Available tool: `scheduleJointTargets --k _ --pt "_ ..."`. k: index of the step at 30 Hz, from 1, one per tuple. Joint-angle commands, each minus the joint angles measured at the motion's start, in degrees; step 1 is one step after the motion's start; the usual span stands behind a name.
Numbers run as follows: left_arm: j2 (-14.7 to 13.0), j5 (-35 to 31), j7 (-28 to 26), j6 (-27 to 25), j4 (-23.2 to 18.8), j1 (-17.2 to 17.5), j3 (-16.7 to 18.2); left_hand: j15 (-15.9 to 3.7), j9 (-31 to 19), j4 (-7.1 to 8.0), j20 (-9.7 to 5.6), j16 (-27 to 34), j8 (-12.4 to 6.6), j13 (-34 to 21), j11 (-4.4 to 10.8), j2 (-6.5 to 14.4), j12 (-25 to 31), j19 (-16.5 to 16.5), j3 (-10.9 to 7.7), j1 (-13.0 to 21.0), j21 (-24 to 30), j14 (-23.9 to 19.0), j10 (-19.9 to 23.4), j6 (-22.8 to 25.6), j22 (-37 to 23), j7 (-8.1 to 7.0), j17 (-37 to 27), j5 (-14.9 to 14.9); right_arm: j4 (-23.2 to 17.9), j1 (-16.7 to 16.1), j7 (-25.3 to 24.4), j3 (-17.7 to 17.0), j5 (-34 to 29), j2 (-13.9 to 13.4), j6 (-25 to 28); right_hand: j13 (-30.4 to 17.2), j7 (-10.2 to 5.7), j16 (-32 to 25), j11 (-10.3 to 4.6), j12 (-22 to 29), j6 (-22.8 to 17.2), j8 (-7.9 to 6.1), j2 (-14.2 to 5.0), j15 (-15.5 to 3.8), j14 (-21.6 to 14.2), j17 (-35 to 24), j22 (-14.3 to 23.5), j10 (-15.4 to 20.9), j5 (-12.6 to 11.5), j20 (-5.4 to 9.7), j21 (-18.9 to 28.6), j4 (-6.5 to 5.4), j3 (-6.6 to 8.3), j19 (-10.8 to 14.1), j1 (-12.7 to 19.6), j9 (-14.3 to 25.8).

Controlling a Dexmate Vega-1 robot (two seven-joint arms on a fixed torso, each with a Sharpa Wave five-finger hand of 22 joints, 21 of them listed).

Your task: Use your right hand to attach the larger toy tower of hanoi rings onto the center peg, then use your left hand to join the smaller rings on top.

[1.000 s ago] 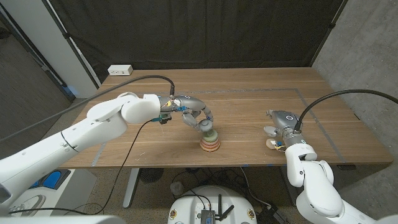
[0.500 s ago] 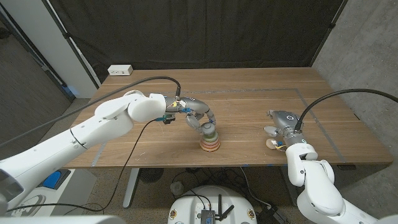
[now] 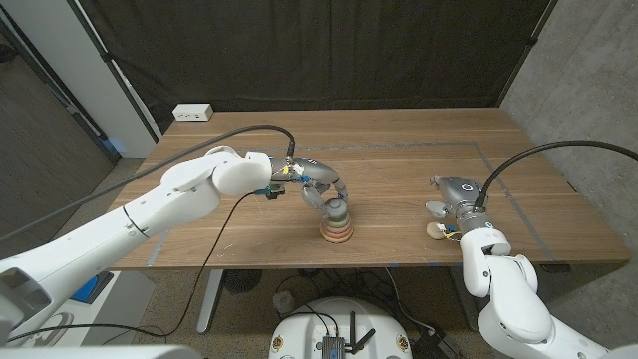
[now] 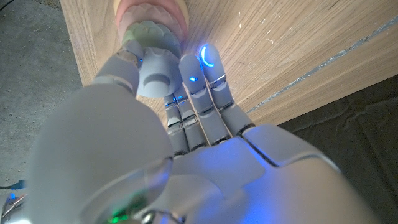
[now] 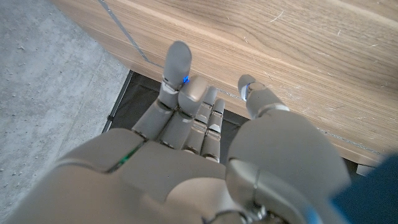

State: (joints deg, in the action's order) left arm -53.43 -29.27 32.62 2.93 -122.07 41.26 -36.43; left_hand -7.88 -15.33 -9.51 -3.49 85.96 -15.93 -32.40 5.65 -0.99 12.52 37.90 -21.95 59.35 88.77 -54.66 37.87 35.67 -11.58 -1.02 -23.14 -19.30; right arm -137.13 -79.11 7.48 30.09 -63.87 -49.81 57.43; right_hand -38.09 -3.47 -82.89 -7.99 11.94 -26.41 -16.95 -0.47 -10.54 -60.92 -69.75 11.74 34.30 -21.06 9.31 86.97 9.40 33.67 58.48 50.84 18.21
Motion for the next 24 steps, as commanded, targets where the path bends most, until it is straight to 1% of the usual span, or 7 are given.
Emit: scheduleJointTargets --k 1,11,17,24 --pt "1.2 -1.6 -0.5 0.8 1.3 -0.2 -1.1 -4.72 -0.3 -0.1 -8.4 -0.1 0.19 -1.5 3.04 0.6 -0.1 0.2 0.2 0.5 0.2 -0.4 3.3 0.4 -0.2 0.03 -0.2 -0.3 -0.2 0.5 -0.7 0.3 1.1 -0.9 0.8 -0.3 -0.02 -0.1 0.38 -0.2 -0.4 -0.02 -0.42 -1.92 -0.1 -0.1 0.1 0.3 -0.2 3.27 0.3 0.05 0.26 0.2 0.0 0.2" --pt "2.2 -0.7 0.5 0.6 2.6 -0.8 -1.7 -4.71 -0.3 -0.1 -8.4 -0.1 0.29 -1.6 2.95 0.6 -0.1 0.2 0.25 0.6 0.2 -0.3 3.3 0.4 -0.2 -0.03 -0.2 -0.4 -0.2 1.2 -1.0 0.5 2.3 -1.6 1.2 -0.3 0.02 -0.1 0.27 -0.2 -0.4 -0.01 -0.44 -1.93 -0.1 -0.1 0.1 0.1 -0.2 3.27 0.3 0.07 0.29 0.2 0.1 0.2" --pt "1.9 -0.9 0.8 -0.1 2.1 -0.7 -1.7 -4.72 -0.3 -0.13 -8.41 -0.2 0.33 -1.7 2.95 0.6 -0.1 0.2 0.27 0.7 0.2 -0.3 3.4 0.4 -0.2 -0.08 -0.3 -0.4 -0.3 1.6 -1.3 0.7 2.8 -2.4 1.4 -0.3 0.0 -0.2 0.26 -0.2 -0.4 0.0 -0.46 -1.92 -0.2 -0.2 0.1 0.3 -0.3 3.27 0.3 0.07 0.31 0.2 0.0 0.3" --pt "1.4 -1.1 0.9 -0.9 1.5 -0.4 -1.5 -4.72 -0.4 -0.17 -8.41 -0.2 0.29 -1.8 3.1 0.6 -0.1 0.2 0.29 0.8 0.2 -0.2 3.6 0.7 -0.2 -0.26 -0.2 -0.4 -0.3 2.0 -2.1 1.0 3.8 -2.7 1.5 -0.3 0.03 -0.2 0.27 -0.2 -0.4 0.0 -0.49 -1.92 -0.2 -0.3 0.1 0.3 -0.3 3.27 0.3 0.07 0.33 0.2 0.0 0.3"
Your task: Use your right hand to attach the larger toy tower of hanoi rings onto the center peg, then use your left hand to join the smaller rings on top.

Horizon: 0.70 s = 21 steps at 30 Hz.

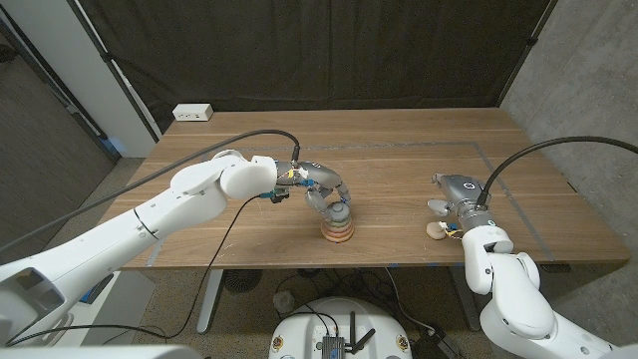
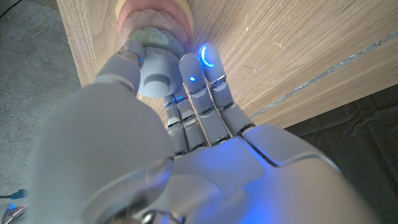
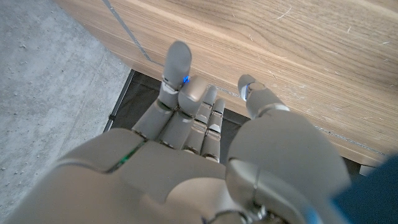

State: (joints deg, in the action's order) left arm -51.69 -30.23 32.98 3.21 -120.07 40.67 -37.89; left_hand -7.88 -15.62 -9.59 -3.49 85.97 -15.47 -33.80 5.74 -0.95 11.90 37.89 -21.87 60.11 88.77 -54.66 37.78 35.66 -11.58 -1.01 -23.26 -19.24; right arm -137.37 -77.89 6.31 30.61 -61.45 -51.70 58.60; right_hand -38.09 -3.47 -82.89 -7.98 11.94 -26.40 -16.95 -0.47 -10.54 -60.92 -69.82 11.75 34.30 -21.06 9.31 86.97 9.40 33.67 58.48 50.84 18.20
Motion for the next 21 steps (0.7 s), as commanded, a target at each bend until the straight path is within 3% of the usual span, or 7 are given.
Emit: scheduleJointTargets --k 1,10,21 --pt "-0.3 -0.2 0.5 -1.2 -0.5 0.3 0.0 -4.71 -0.1 -0.1 -8.41 -0.2 -0.17 -0.4 3.11 0.5 0.5 0.2 0.23 0.1 0.2 -0.3 3.7 0.8 -0.2 -0.24 -0.2 -0.5 -0.1 0.7 -1.1 0.5 1.6 -0.9 0.2 -0.3 0.02 -0.2 0.25 -0.1 -0.4 0.01 -0.49 -1.92 -0.2 -0.2 0.1 0.3 -0.3 3.27 0.3 0.07 0.32 0.2 0.0 0.3" --pt "-0.5 -0.3 0.3 -1.3 -0.7 0.4 0.2 -4.7 -0.1 0.07 -8.3 -0.2 0.45 -0.4 3.08 0.2 -0.1 0.1 0.56 -0.2 0.1 -0.2 2.6 -0.3 -0.2 -0.52 -0.2 -0.5 -0.2 1.0 -2.0 1.0 2.6 -1.4 0.8 -0.3 0.0 -0.2 0.28 -0.2 -0.4 -0.01 -0.53 -1.92 -0.2 -0.2 0.2 0.2 -0.3 3.27 0.3 0.07 0.35 0.2 0.0 0.3" --pt "-0.2 -0.5 2.1 -1.1 -0.4 -0.7 -0.7 -4.68 0.3 0.51 -8.26 -0.9 3.39 0.5 1.69 -1.0 -1.9 -0.7 1.87 -1.9 -0.3 0.7 -4.6 -6.3 0.0 0.67 0.2 -0.6 -0.6 1.1 -3.2 1.5 3.9 -2.2 1.9 -0.3 0.04 -0.2 0.23 -0.2 -0.4 0.01 -0.55 -1.92 -0.1 -0.1 0.2 0.3 -0.4 3.27 0.3 0.08 0.39 0.2 0.0 0.3"
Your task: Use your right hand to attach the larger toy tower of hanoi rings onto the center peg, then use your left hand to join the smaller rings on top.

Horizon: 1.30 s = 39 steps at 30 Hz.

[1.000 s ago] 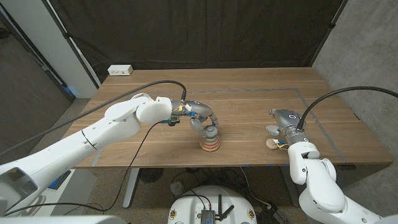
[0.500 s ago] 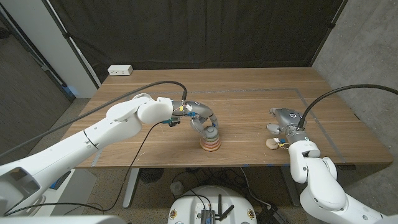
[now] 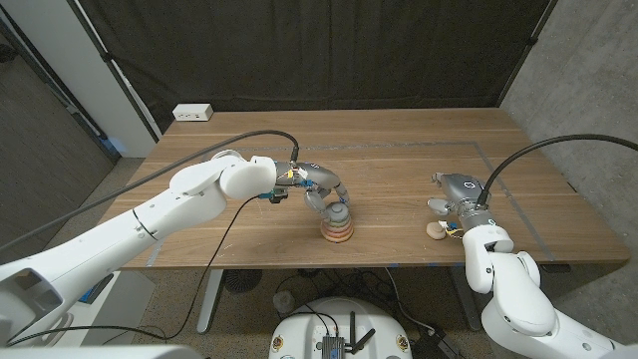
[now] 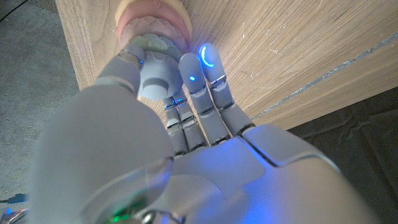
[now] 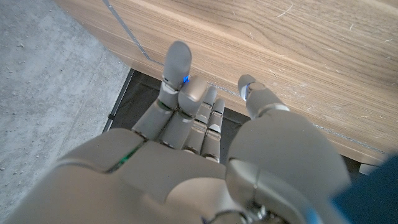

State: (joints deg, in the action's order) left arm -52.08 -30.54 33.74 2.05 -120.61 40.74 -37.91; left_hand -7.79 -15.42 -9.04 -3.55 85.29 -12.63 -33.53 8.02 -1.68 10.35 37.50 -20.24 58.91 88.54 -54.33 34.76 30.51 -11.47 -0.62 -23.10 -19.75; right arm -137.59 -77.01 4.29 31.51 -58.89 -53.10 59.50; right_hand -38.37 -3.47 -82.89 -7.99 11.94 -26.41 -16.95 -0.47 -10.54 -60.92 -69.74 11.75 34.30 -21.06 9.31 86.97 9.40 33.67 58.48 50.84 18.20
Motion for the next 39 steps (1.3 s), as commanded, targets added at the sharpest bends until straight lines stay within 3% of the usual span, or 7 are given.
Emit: scheduleJointTargets --k 1,13,24,39 --pt "0.2 -0.2 1.5 0.1 0.1 -0.9 -0.7 -4.77 0.1 -0.05 -8.19 -0.2 0.68 0.3 -0.79 -0.3 -0.4 -0.4 0.32 -0.8 -0.1 0.4 -2.3 -1.4 -0.1 0.35 0.0 -0.1 -0.4 0.3 -1.2 0.7 1.4 -0.9 1.1 -0.1 0.03 -0.2 0.33 -0.2 -0.4 0.02 -0.55 -1.93 -0.2 -0.2 0.2 0.2 -0.4 3.27 0.3 0.08 0.39 0.2 0.0 0.3" --pt "-0.2 -0.3 3.4 -0.1 -0.5 -1.5 -0.8 -4.74 0.6 0.26 -8.06 -0.9 1.79 1.1 -1.99 -1.3 -0.5 -1.5 1.35 -2.7 -0.7 1.9 -7.3 -5.4 0.1 1.0 0.2 -0.1 -1.0 0.6 -2.3 1.5 2.4 -2.0 2.2 0.0 0.12 -0.3 0.31 -0.2 -0.4 0.02 -0.57 -1.92 -0.2 -0.3 0.2 0.3 -0.5 3.27 0.3 0.08 0.42 0.2 0.0 0.3" --pt "-1.5 0.1 2.7 -2.6 -2.2 0.3 0.9 -4.73 0.9 0.46 -8.03 -1.3 1.93 1.5 -2.75 -1.8 -0.2 -1.7 1.92 -3.8 -1.0 2.7 -8.8 -7.1 0.2 1.59 0.4 0.0 -2.0 0.2 -4.0 0.9 5.6 -3.0 2.6 0.1 0.29 -0.1 0.53 -0.3 -0.3 0.1 -0.52 -1.94 -0.2 -0.1 0.4 0.2 -0.5 3.24 0.5 0.02 0.32 0.5 -0.2 0.3" --pt "-5.5 1.5 -0.6 -9.0 -6.9 5.6 5.4 -4.74 1.2 0.68 -8.02 -1.6 1.66 1.9 -2.95 -1.8 0.2 -1.9 2.26 -4.8 -1.3 3.3 -9.6 -7.8 0.3 1.71 0.5 0.0 -2.3 0.4 -7.6 0.4 10.7 -4.6 1.7 0.1 0.37 -0.4 0.59 -0.4 -0.2 0.12 -0.32 -1.91 -0.7 -0.3 0.7 0.0 -0.4 3.2 0.9 -0.33 -0.01 0.9 -1.0 0.4"
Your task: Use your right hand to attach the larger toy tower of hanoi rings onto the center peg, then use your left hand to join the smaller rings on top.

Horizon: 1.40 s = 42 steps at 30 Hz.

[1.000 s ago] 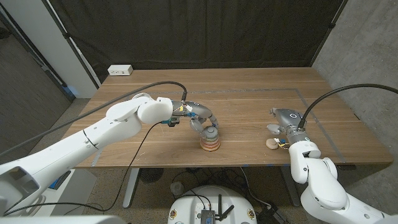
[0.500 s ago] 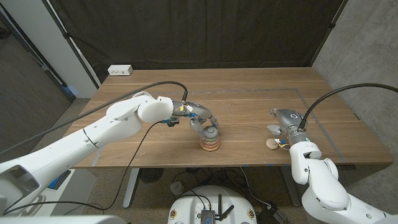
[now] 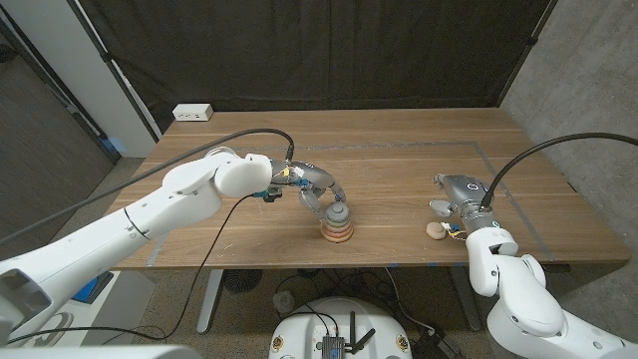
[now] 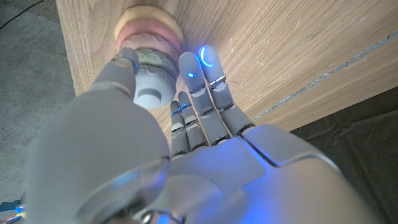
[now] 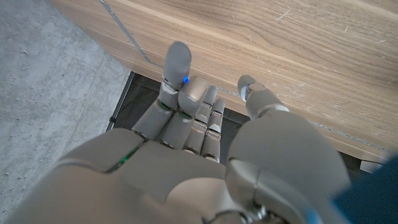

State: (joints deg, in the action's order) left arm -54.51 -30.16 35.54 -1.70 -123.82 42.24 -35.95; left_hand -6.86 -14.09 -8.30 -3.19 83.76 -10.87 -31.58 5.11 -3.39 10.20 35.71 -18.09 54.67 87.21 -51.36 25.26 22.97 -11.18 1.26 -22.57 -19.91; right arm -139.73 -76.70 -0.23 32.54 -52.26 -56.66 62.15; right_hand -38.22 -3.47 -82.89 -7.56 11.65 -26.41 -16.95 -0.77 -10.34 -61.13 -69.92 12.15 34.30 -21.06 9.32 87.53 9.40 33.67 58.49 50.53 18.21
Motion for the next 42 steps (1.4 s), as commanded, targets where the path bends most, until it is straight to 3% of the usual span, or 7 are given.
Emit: scheduleJointTargets --k 1,22,33,42 --pt "-3.5 1.5 -2.9 -6.0 -4.2 4.9 4.1 -5.67 -0.1 -0.05 -8.38 0.0 -0.12 -0.1 -0.1 -0.1 0.4 -0.2 0.11 -0.6 0.0 0.3 0.0 -0.3 0.1 -0.17 0.0 0.1 0.0 0.1 -3.7 -0.8 4.6 -1.0 -1.4 0.0 0.4 -0.4 0.17 -0.1 -0.2 0.11 0.0 -2.12 -0.5 -0.2 0.3 0.0 -0.4 3.19 0.4 -0.35 -0.02 0.9 -0.7 0.4" --pt "-11.6 8.0 -18.3 -16.5 -11.1 20.5 14.8 -5.69 0.3 -0.31 -8.49 0.6 -1.4 0.6 0.58 0.9 1.6 0.7 -0.16 -0.8 0.2 -0.8 2.8 2.3 0.0 -0.49 -0.6 -0.1 -0.2 3.3 -5.2 1.5 8.4 -3.8 -2.3 0.1 0.59 -1.7 0.15 0.2 -1.0 -0.44 0.11 -2.13 -2.2 -0.5 1.1 0.7 -0.5 3.21 0.8 -0.29 -0.16 1.7 -1.5 1.0" --pt "-12.3 3.8 -23.4 -23.0 -12.4 23.0 13.3 -5.68 0.4 -0.53 -8.52 0.5 -1.67 1.0 1.07 1.5 1.7 0.6 -0.46 -0.6 0.2 -0.9 3.7 3.1 0.0 -0.71 -0.6 -0.3 -1.0 3.2 -5.7 2.0 9.3 -5.2 -2.1 0.1 1.2 -2.2 0.72 0.0 -0.4 -0.22 0.15 -2.1 -2.5 -0.5 1.2 0.3 -0.6 3.21 0.8 -0.23 -0.04 1.8 -1.8 1.1" --pt "-12.7 5.0 -28.2 -25.4 -12.8 26.0 15.0 -5.69 0.4 -0.57 -8.5 0.5 -1.82 1.1 1.06 1.7 1.9 0.6 -0.57 -0.6 0.2 -0.9 4.4 3.6 0.0 -0.97 -0.7 -0.3 -1.7 2.8 -6.8 1.7 10.0 -6.0 -1.4 0.3 0.92 -2.4 0.7 0.0 -0.6 -0.13 0.15 -2.1 -2.6 -0.5 1.2 0.4 -0.7 3.22 0.6 -0.17 0.1 1.8 -2.0 1.0"
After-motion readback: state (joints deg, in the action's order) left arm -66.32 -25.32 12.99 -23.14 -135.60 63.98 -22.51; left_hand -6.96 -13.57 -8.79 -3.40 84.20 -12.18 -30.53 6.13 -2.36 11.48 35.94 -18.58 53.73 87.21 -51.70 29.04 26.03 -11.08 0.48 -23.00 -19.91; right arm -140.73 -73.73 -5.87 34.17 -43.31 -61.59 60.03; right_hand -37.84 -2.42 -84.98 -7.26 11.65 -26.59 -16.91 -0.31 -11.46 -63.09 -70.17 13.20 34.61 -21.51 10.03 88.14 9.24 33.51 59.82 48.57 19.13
